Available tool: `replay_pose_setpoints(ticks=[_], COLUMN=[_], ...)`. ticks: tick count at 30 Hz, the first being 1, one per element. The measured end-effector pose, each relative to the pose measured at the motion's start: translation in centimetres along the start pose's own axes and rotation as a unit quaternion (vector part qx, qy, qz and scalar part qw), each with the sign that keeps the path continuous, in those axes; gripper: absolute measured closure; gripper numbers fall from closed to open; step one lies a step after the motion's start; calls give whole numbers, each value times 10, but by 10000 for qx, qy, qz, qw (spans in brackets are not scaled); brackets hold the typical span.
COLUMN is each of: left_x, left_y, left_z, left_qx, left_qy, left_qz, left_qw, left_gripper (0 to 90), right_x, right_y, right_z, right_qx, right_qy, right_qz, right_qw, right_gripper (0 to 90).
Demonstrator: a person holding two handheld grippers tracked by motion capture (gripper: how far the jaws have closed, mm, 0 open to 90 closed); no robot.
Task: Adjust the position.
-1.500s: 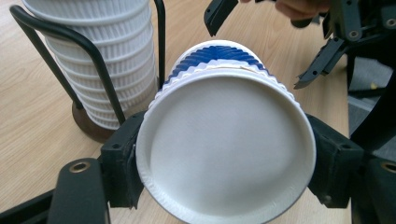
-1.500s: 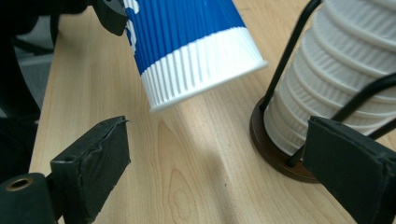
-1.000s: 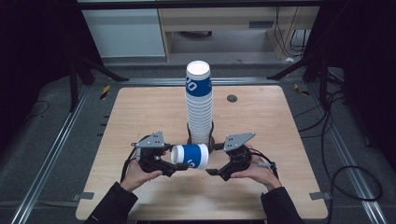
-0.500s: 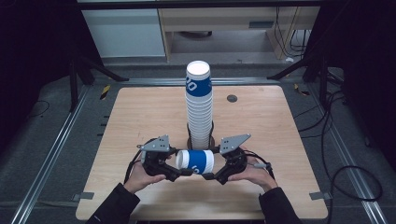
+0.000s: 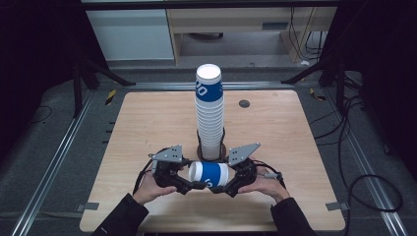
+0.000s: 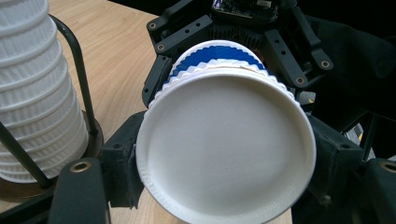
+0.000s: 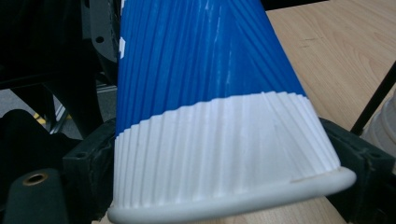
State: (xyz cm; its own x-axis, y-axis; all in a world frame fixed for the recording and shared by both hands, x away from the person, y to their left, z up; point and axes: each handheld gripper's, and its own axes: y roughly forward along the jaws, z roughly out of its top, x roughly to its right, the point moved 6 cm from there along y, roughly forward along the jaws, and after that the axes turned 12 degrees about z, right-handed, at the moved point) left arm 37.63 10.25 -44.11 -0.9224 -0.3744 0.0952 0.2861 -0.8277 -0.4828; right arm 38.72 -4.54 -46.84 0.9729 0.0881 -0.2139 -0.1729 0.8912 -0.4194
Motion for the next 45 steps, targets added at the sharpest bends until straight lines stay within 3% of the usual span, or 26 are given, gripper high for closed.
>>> replay_pose_setpoints(ticks=[8, 14, 16, 18, 23, 24, 26, 29, 36, 41, 45], left_x=[-1, -6, -7, -10, -12, -12, -11, -10, -5, 0, 1], left_y=[1, -7, -11, -14, -7, -7, -1, 2, 10, 16, 18], left_z=[-1, 2, 2, -3, -14, -14, -19, -21, -28, -31, -32], left_qx=[-91, -95, -165, -544, -1020, -1020, -1249, -1345, -1685, -1815, -1843], left_qy=[-55, -30, -29, 88, 262, 262, 416, 471, 657, 729, 747], left_qz=[10, 147, 100, 114, 230, 230, 290, 286, 204, 127, 140], left_qw=[9999, 9998, 9998, 9984, 9942, 9942, 9909, 9894, 9833, 9806, 9799], left_gripper=[257, 201, 178, 170, 167, 167, 167, 168, 176, 188, 212], right_x=[0, 2, 2, 4, 5, 5, 6, 6, 2, 1, -1], right_y=[0, -7, -11, -16, -16, -16, -12, -7, 13, 20, 23], right_z=[-2, -2, -3, -5, -9, -9, -12, -14, -20, -21, -20], right_qx=[-56, -73, -122, -226, -468, -468, -687, -840, -1271, -1372, -1369], right_qy=[17, 41, 21, 2, -56, -56, -114, -135, -235, -266, -258], right_qz=[56, -44, -130, -251, -371, -371, -407, -413, -222, -156, -107], right_qw=[10000, 10000, 9998, 9994, 9982, 9982, 9967, 9955, 9914, 9901, 9902], right_gripper=[158, 166, 166, 165, 164, 164, 164, 164, 162, 162, 162])
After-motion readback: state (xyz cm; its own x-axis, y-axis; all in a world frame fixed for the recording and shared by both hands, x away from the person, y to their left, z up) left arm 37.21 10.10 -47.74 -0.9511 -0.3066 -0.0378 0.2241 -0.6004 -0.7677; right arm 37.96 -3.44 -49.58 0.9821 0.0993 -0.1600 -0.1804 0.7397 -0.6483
